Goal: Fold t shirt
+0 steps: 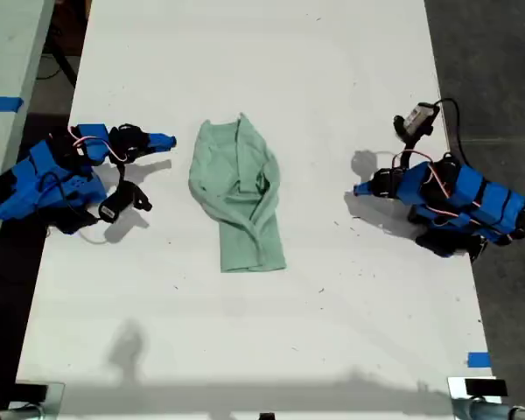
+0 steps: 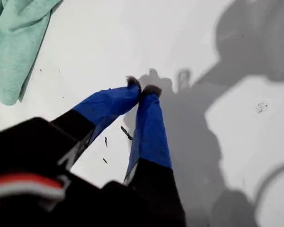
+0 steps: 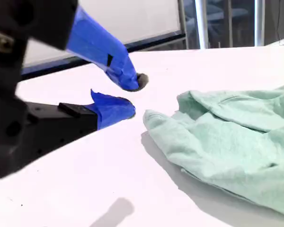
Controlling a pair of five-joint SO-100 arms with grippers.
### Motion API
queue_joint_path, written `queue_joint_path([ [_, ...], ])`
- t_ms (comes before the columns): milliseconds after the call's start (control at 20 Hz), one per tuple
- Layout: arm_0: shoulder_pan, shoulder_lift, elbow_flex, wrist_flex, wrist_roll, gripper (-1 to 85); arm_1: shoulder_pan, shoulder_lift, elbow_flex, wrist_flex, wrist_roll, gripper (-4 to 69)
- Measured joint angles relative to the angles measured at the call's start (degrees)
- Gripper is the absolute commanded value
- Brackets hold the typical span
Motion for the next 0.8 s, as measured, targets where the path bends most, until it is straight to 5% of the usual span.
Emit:
queue_joint_path([
  [600, 0.9, 0.0, 0.0, 0.2, -0.7, 3.2, 0.0, 0.0, 0.0, 0.0, 0.0, 1.4],
  [800, 0.9, 0.0, 0.0, 0.2, -0.7, 3.1, 0.0, 0.0, 0.0, 0.0, 0.0, 7.9],
])
